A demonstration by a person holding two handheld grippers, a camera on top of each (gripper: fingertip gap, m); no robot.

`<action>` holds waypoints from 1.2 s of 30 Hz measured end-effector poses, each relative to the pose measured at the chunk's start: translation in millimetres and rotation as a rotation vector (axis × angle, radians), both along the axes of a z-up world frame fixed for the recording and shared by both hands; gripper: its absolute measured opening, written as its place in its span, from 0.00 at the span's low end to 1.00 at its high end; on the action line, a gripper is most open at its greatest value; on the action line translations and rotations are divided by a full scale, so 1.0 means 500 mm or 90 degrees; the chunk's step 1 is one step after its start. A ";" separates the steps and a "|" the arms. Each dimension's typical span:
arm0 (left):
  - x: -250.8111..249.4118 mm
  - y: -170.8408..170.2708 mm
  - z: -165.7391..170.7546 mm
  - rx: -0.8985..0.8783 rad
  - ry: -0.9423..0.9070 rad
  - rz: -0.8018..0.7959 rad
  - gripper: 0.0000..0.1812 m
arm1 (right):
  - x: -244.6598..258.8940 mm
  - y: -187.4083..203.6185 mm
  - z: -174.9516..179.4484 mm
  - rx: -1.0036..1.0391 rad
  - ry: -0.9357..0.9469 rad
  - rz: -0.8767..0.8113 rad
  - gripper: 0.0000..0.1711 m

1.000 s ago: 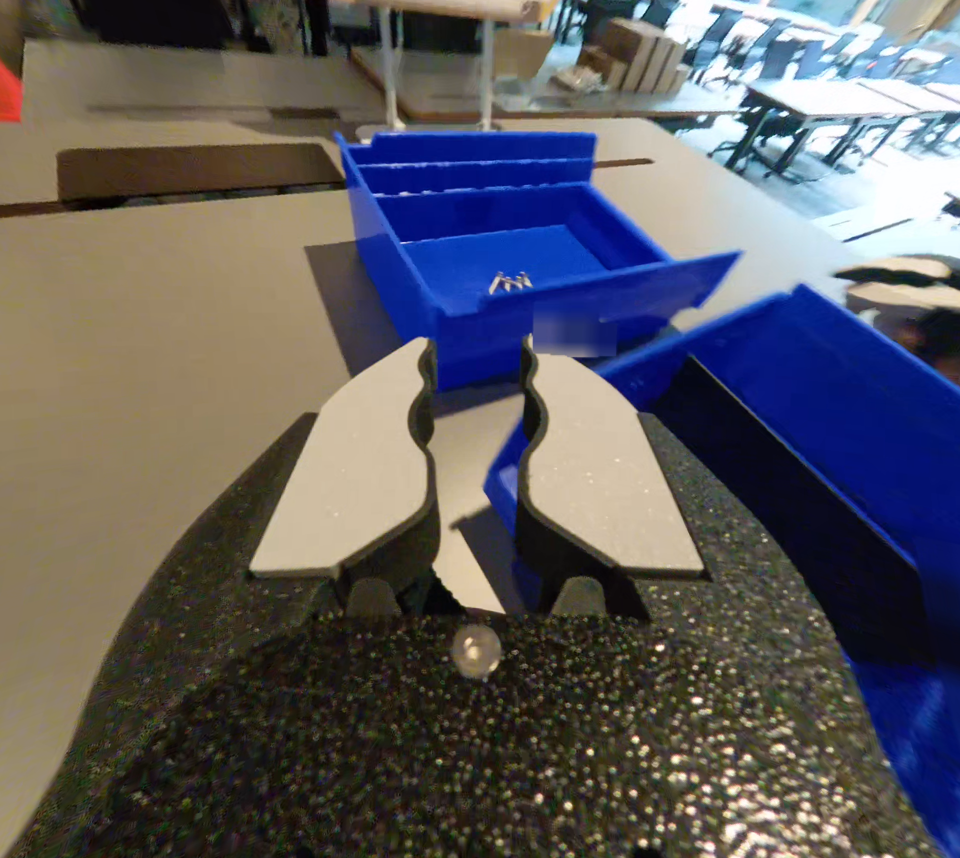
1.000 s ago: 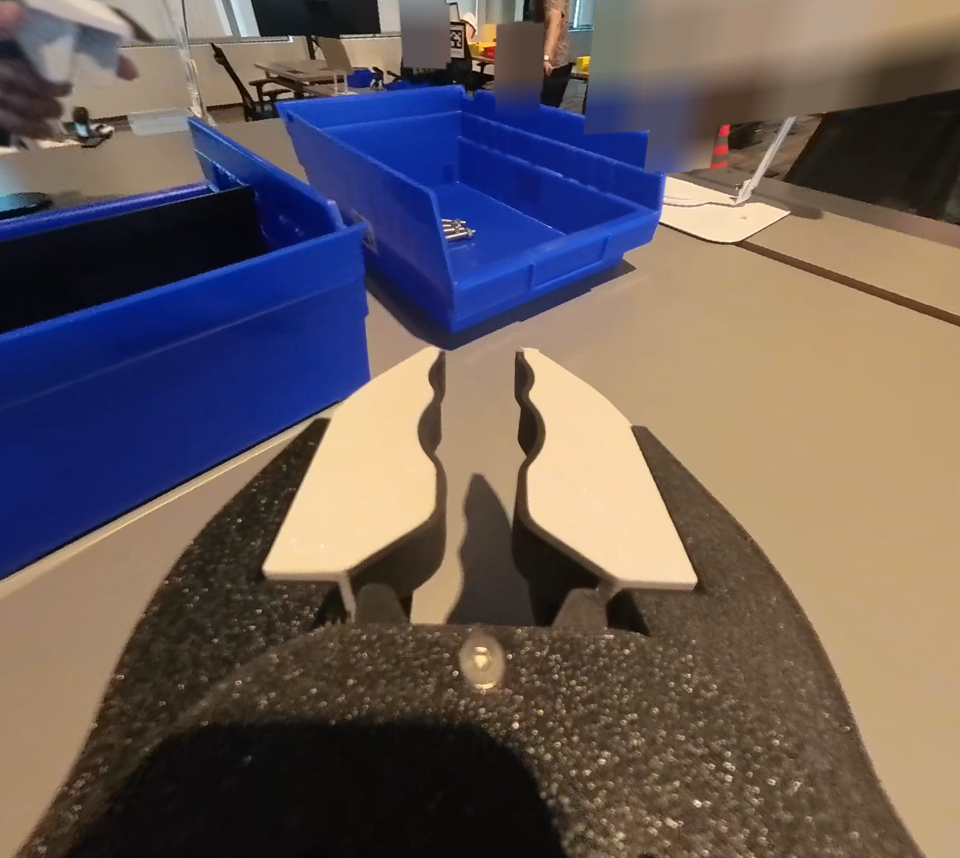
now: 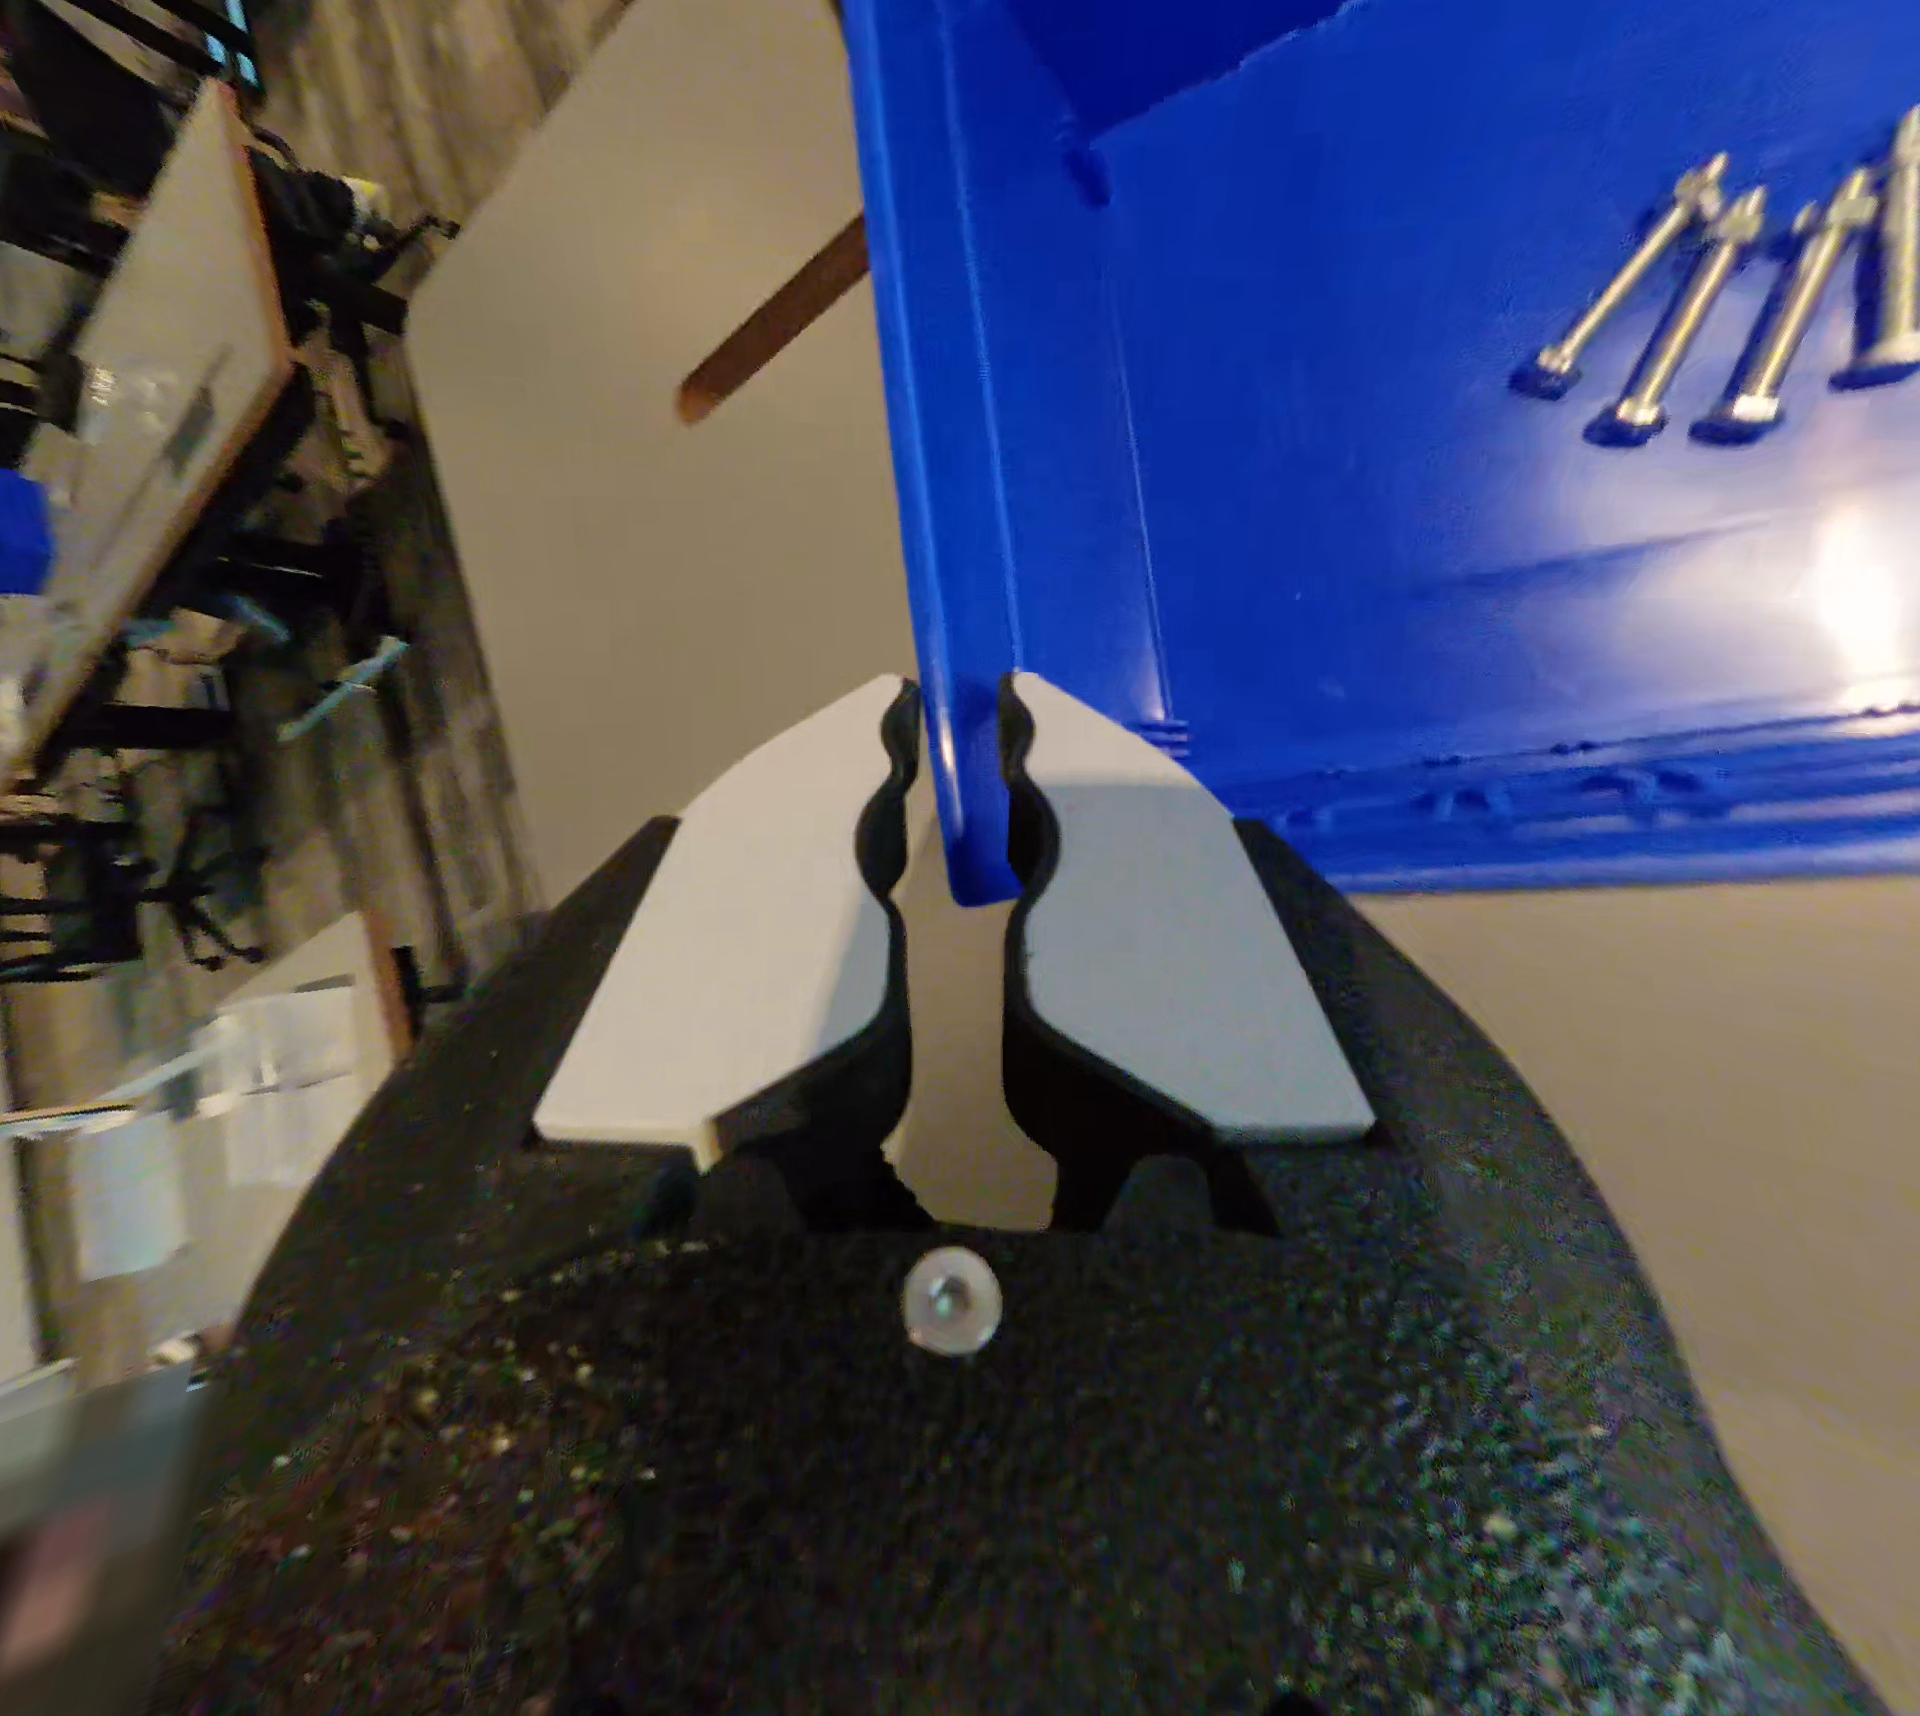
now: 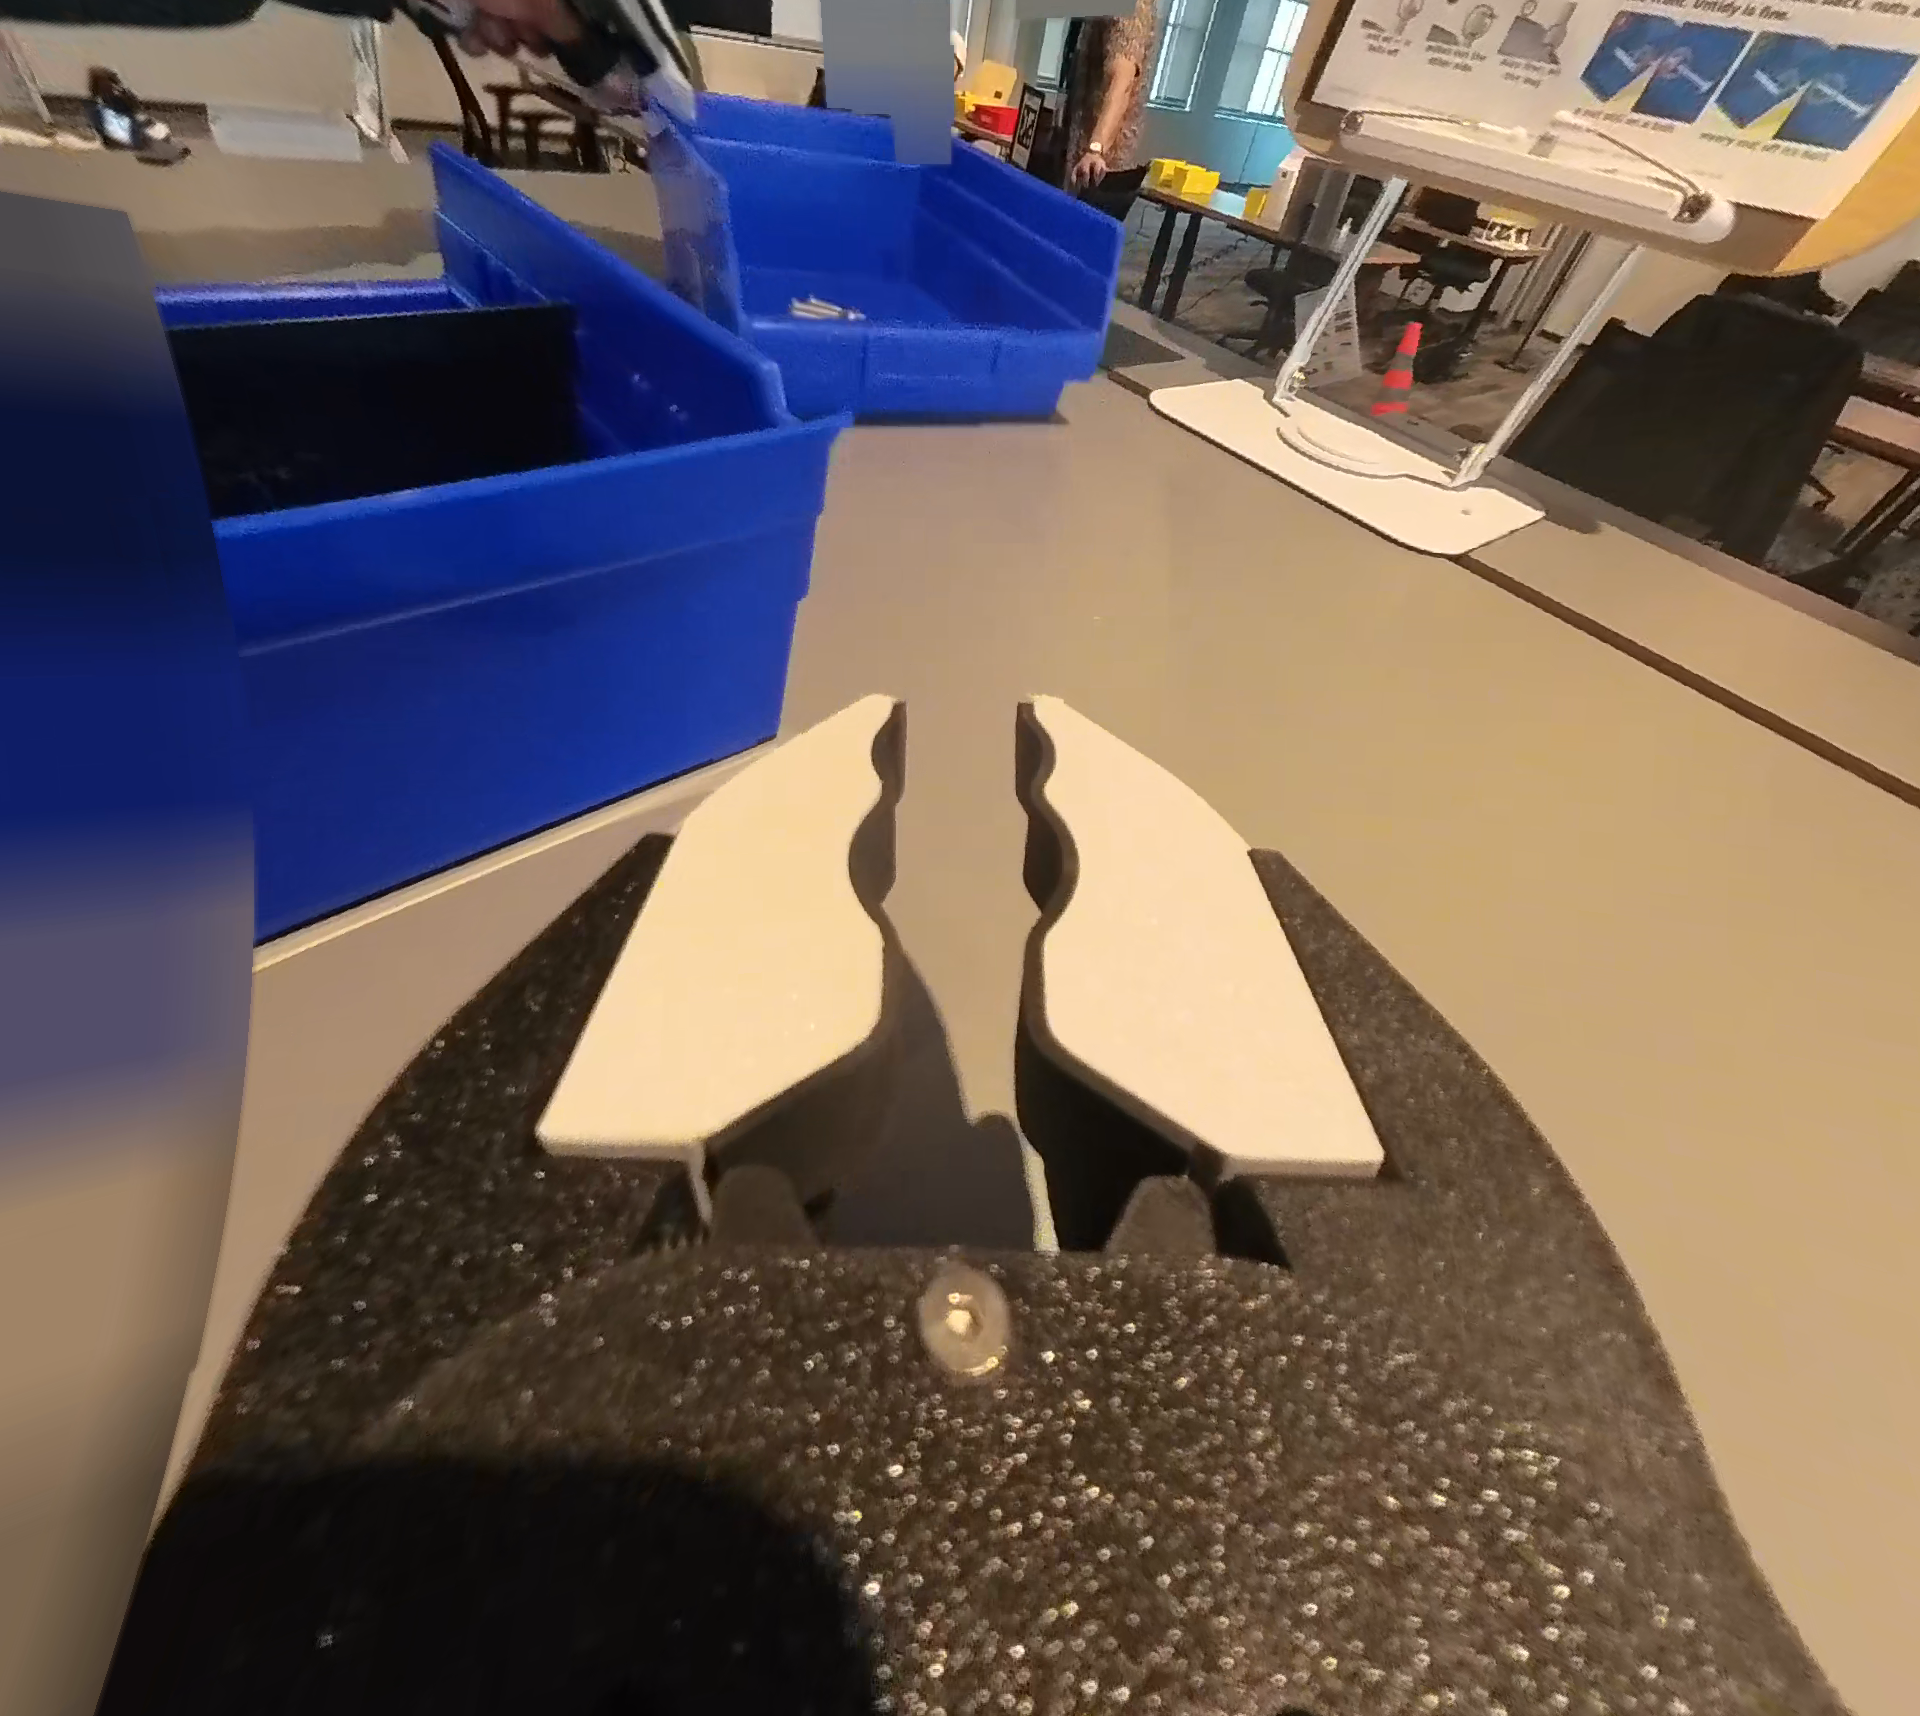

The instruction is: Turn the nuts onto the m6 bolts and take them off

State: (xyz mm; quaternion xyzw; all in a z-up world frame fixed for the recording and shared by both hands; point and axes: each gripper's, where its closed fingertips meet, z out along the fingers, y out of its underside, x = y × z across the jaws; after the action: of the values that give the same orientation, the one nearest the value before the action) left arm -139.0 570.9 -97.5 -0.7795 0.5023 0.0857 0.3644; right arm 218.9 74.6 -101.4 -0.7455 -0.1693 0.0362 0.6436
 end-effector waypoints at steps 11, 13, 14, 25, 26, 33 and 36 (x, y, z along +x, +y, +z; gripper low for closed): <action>0.132 -0.269 0.176 0.005 -0.318 -0.119 0.17 | -0.002 0.003 -0.005 -0.009 -0.010 -0.002 0.11; 0.198 -0.357 0.133 -0.002 -0.226 -0.200 0.19 | -0.003 0.003 -0.005 -0.009 -0.013 -0.002 0.11; 0.220 -0.386 0.107 -0.010 -0.177 -0.226 0.20 | -0.003 0.003 -0.006 -0.011 -0.013 -0.002 0.11; 0.169 -0.401 -0.058 -0.086 0.094 -0.204 0.08 | -0.008 0.001 -0.007 -0.005 -0.032 -0.001 0.11; 0.154 -0.400 -0.065 -0.081 0.106 -0.198 0.09 | -0.009 0.001 -0.008 -0.006 -0.033 0.000 0.11; 0.200 -0.380 0.077 0.085 -0.068 -0.235 0.20 | -0.011 0.003 -0.012 -0.017 -0.034 0.005 0.11; 0.221 -0.357 0.068 0.047 -0.055 -0.233 0.26 | -0.012 0.004 -0.014 -0.019 -0.037 0.007 0.11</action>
State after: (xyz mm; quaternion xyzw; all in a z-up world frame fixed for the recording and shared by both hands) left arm -28.5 392.2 -63.5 -0.6640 0.6162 0.0028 0.4235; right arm 212.7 76.5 -108.2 -0.7547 -0.1912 0.0206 0.6272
